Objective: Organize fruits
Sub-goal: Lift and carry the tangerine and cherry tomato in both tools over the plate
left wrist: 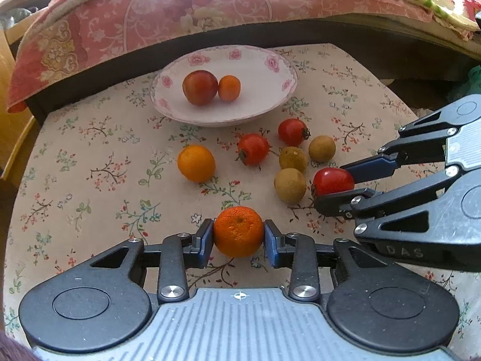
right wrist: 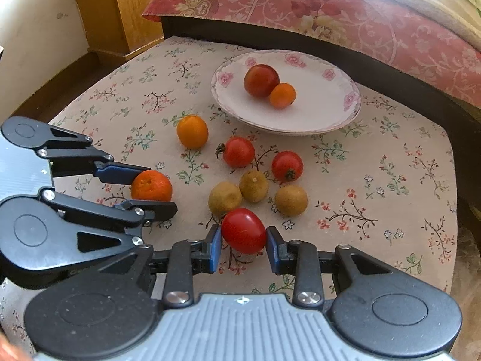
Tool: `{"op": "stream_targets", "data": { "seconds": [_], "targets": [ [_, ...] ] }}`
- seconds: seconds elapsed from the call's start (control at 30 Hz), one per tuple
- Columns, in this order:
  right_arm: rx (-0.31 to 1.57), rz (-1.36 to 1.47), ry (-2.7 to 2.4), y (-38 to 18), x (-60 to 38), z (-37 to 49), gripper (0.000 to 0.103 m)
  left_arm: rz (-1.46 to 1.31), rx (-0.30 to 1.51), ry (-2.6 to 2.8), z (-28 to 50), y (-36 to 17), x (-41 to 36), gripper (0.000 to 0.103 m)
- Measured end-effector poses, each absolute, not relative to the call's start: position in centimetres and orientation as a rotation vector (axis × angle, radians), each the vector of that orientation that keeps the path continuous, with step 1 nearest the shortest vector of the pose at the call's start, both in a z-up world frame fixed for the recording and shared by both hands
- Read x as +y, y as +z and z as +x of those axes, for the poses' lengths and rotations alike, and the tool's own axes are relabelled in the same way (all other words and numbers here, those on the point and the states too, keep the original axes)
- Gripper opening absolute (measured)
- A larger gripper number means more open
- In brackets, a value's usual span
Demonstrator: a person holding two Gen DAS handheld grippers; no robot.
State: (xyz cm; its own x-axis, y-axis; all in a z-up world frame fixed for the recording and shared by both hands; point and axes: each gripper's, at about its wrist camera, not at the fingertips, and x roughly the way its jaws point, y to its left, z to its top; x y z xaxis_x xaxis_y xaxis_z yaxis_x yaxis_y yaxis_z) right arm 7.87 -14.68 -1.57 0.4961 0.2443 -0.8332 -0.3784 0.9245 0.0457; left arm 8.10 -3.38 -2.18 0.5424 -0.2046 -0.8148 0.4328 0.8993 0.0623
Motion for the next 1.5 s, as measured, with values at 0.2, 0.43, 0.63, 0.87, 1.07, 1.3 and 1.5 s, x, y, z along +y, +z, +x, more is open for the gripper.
{"op": "stream_targets", "data": {
  "seconds": [0.2,0.43,0.63,0.87,1.07,1.3,1.5],
  "targets": [
    [0.969,-0.148,0.366,-1.1,-14.8,7.9,0.035,0.268,0.913,-0.381,8.3,-1.7,-3.5,0.043],
    [0.959,-0.146,0.351,-0.9,-14.9,8.0,0.035,0.267,0.905,-0.381,8.5,-1.6,-3.7,0.043],
    [0.951,-0.141,0.340,-0.7,-15.0,8.0,0.035,0.266,0.898,-0.376,8.6,-1.3,-3.8,0.043],
    [0.938,-0.135,0.330,-0.4,-15.1,8.1,0.035,0.265,0.886,-0.371,8.7,-1.0,-4.0,0.043],
    [0.928,-0.130,0.321,-0.1,-15.3,8.2,0.035,0.265,0.875,-0.370,8.9,-0.7,-4.1,0.043],
    [0.914,-0.129,0.308,0.3,-15.4,8.6,0.035,0.265,0.861,-0.364,9.3,-0.3,-4.2,0.042],
    [0.892,-0.118,0.291,0.9,-15.5,9.4,0.035,0.262,0.837,-0.353,10.2,0.3,-4.3,0.042]
  ]
}}
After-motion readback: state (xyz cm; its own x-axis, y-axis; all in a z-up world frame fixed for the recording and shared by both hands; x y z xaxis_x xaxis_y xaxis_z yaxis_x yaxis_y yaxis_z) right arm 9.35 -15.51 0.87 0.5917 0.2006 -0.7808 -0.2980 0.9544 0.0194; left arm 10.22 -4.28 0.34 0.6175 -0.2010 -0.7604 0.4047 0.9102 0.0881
